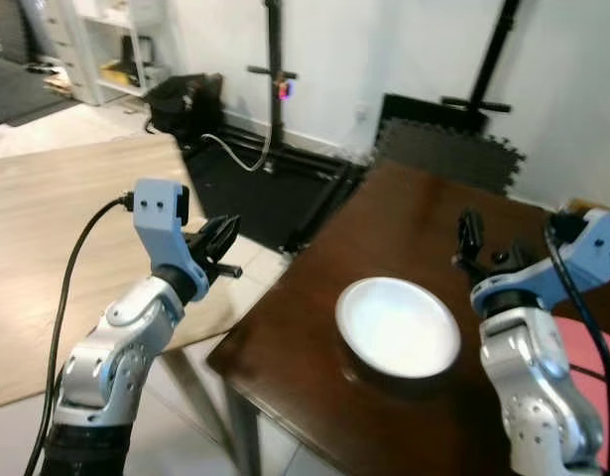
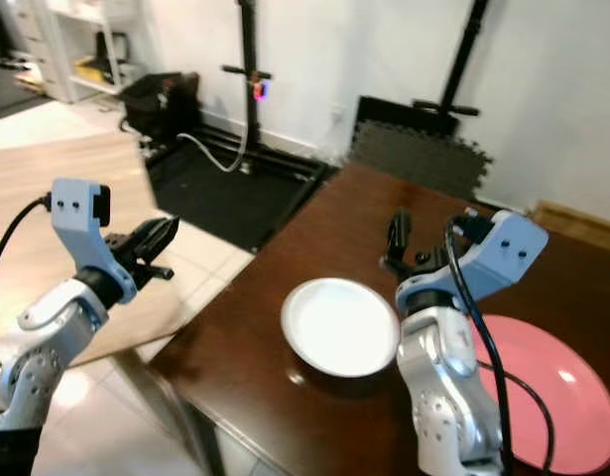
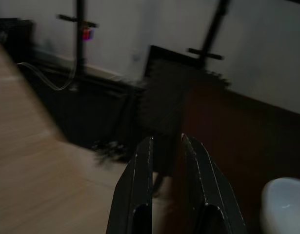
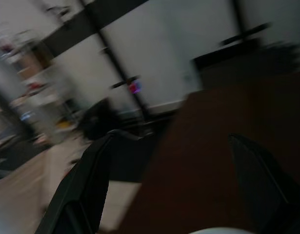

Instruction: Setting the table

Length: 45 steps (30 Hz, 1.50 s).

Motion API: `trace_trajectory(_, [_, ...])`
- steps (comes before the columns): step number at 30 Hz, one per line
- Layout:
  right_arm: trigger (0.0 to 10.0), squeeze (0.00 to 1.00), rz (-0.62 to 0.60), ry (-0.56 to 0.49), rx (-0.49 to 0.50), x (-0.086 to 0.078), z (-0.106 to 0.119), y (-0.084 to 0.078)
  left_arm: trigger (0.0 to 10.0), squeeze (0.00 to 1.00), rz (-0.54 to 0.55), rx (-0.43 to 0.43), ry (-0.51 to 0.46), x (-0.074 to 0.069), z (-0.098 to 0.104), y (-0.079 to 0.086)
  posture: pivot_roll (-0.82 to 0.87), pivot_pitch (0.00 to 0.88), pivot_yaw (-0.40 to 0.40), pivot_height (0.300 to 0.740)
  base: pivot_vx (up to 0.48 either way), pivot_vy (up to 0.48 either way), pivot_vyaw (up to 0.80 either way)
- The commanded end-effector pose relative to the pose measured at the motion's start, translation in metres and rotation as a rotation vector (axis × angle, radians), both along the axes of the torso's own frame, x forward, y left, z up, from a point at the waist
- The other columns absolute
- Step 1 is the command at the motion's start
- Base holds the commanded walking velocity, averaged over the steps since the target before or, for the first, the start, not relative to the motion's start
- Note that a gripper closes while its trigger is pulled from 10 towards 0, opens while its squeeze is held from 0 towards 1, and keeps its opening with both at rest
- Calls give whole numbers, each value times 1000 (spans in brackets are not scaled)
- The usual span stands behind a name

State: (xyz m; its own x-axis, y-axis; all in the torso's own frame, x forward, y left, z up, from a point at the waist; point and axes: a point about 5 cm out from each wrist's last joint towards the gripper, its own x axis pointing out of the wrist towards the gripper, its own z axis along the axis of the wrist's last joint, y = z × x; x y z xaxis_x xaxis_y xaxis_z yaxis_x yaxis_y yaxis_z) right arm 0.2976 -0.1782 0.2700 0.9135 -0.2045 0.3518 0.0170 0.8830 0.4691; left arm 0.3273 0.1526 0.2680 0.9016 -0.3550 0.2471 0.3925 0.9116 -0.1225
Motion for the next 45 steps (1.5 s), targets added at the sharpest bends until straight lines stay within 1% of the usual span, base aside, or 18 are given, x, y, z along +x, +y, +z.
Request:
trace_trajectory(1, [10000, 0, -20, 12, 3, -2, -2, -6, 10000, 0, -4, 8, 13, 0, -4, -3, 44, 87, 5, 740, 0, 442, 0])
trace_trajectory(8, [10000, 0, -24, 17, -13, -2, -3, -6, 10000, 0, -4, 5, 17, 2, -5, -3, 41, 85, 6, 740, 0, 443, 0])
trace_trajectory(25, [10000, 0, -23, 21, -12, -2, -5, -6, 10000, 0, 10, 10, 27, 5, -6, -3, 40, 90, 10, 740, 0, 429, 0])
trace_trajectory(33, [10000, 0, -23, 22, -11, -2, -6, -6, 10000, 0, 20, 28, 22, 7, -5, -3, 41, 91, 12, 740, 0, 31, 0])
trace_trajectory(36, [10000, 0, -22, 22, -10, -2, -6, -6, 10000, 0, 45, 41, 18, 8, -4, -3, 40, 92, 12, 740, 0, 0, 0])
trace_trajectory(37, [10000, 0, -21, 21, -10, -2, -6, -6, 10000, 0, 95, 80, 19, 11, -3, -1, 40, 93, 12, 740, 0, 0, 0])
trace_trajectory(38, [10000, 0, -21, 21, -10, -2, -6, -6, 10000, 0, 95, 80, 19, 11, -3, -1, 40, 93, 12, 740, 0, 0, 0])
trace_trajectory(39, [10000, 0, -21, 21, -11, -2, -6, -6, 10000, 0, 190, 184, 29, 15, -5, 3, 39, 94, 12, 740, 0, 0, 0])
trace_trajectory(40, [10000, 0, -21, 21, -12, -3, -6, -6, 10000, 0, 263, 257, 34, 17, -7, 7, 41, 95, 13, 740, 0, 0, 0])
trace_trajectory(42, [10000, 0, -21, 21, -12, -3, -6, -6, 10000, 0, 361, 334, 60, 19, -8, 15, 38, 99, 15, 740, 0, 0, 0])
trace_trajectory(43, [10000, 0, -21, 21, -12, -3, -6, -6, 10000, 0, 412, 350, 97, 20, -10, 20, 41, 99, 15, 740, 0, 0, 0])
trace_trajectory(44, [10000, 0, -21, 21, -12, -3, -6, -6, 10000, 0, 449, 336, 136, 20, -12, 25, 45, 99, 15, 740, 0, 0, 0])
trace_trajectory(45, [10000, 0, -21, 21, -12, -3, -6, -6, 10000, 0, 449, 336, 136, 20, -12, 25, 45, 99, 15, 740, 0, 0, 0])
